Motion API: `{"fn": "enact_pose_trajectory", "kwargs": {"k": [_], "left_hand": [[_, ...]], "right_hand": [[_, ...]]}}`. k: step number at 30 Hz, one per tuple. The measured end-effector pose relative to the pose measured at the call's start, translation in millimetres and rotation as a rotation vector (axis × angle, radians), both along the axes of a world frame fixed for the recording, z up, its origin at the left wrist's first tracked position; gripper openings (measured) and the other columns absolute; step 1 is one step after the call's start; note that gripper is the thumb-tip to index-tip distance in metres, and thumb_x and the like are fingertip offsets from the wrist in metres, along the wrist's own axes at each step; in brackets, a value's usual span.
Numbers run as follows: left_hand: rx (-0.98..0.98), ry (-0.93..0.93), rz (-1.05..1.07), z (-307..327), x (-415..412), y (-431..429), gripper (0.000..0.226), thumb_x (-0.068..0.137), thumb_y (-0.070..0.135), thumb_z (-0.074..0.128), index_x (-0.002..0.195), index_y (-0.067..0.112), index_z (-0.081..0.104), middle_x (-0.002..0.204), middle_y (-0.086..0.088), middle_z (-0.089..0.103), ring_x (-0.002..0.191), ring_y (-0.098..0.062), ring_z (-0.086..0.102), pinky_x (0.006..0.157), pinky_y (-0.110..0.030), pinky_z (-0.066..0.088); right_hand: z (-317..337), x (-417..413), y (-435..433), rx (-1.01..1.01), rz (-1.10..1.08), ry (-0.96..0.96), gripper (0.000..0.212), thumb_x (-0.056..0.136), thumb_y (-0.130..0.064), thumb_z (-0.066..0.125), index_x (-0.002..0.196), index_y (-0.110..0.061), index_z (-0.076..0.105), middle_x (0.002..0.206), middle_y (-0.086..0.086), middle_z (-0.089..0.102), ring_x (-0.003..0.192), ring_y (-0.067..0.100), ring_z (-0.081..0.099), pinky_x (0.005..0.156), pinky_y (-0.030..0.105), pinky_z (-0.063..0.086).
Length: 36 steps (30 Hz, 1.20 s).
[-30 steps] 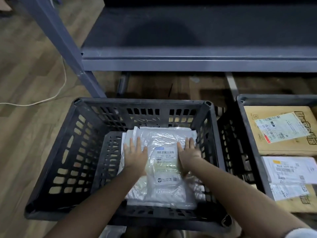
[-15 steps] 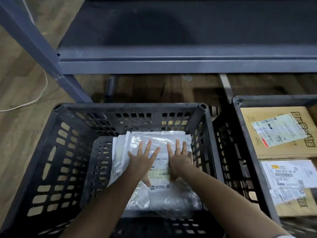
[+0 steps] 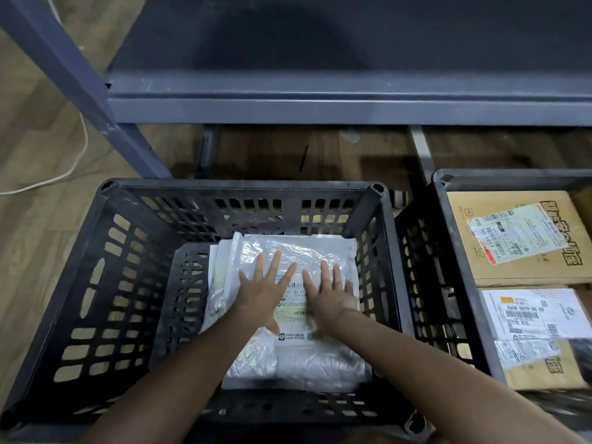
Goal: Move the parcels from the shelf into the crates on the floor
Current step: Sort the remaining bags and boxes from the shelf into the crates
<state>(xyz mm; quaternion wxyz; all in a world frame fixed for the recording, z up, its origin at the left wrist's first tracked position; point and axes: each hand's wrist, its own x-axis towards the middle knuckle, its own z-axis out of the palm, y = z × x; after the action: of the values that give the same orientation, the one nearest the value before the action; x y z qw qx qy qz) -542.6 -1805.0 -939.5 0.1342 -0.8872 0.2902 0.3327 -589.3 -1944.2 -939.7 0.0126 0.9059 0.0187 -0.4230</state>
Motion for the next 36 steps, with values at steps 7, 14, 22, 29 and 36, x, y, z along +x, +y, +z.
{"fn": "enact_pose_trajectory", "kwargs": {"k": [7,14,22,29,36], "left_hand": [[0.026,0.056,-0.072,-6.7,-30.5,17.5,0.134,0.064,0.049,0.081,0.145,0.03,-0.025,0.147,-0.01,-0.041,0.135,-0.044,-0.032,0.111,-0.066,0.008],[0.0,0.087,-0.065,-6.7,-21.6,18.5,0.129,0.066,0.044,0.08,0.147,0.032,-0.02,0.141,-0.005,-0.045,0.136,-0.041,-0.031,0.112,-0.063,0.009],[-0.279,-0.064,0.13,109.7,-7.3,15.7,0.086,0.089,0.029,0.063,0.151,0.015,0.006,0.157,-0.005,0.02,0.14,-0.023,0.028,0.105,-0.038,0.041],[-0.429,-0.098,0.332,282.3,-13.4,22.3,0.073,0.093,0.036,0.053,0.151,0.018,0.012,0.151,-0.004,0.031,0.134,-0.023,0.037,0.101,-0.038,0.041],[-0.47,-0.223,0.345,500.3,-14.0,18.1,0.062,0.096,0.033,0.047,0.149,0.016,0.021,0.147,-0.006,0.037,0.13,-0.026,0.04,0.1,-0.039,0.042]], "right_hand": [[-12.2,-22.3,4.0,-0.119,0.059,-0.032,0.102,0.092,-0.053,0.046,0.129,-0.019,-0.043,0.135,0.023,-0.046,0.133,0.052,-0.025,0.116,0.053,0.011],[-11.5,-16.0,5.9,-0.127,0.076,0.003,0.105,0.09,-0.055,0.047,0.134,-0.019,-0.041,0.136,0.025,-0.044,0.133,0.052,-0.024,0.116,0.054,0.011],[105.3,13.8,-17.6,0.379,-0.305,-0.194,0.084,0.084,-0.038,0.066,0.149,-0.015,0.019,0.151,0.009,0.031,0.133,0.028,0.04,0.104,0.037,0.04],[262.9,5.0,-22.4,0.374,-0.264,-0.318,0.071,0.089,-0.039,0.058,0.147,-0.014,0.025,0.149,0.011,0.034,0.135,0.028,0.034,0.108,0.036,0.035],[486.1,3.2,-32.7,0.386,-0.241,-0.447,0.068,0.092,-0.036,0.053,0.148,-0.01,0.024,0.149,0.011,0.033,0.137,0.027,0.032,0.109,0.035,0.035]]}}
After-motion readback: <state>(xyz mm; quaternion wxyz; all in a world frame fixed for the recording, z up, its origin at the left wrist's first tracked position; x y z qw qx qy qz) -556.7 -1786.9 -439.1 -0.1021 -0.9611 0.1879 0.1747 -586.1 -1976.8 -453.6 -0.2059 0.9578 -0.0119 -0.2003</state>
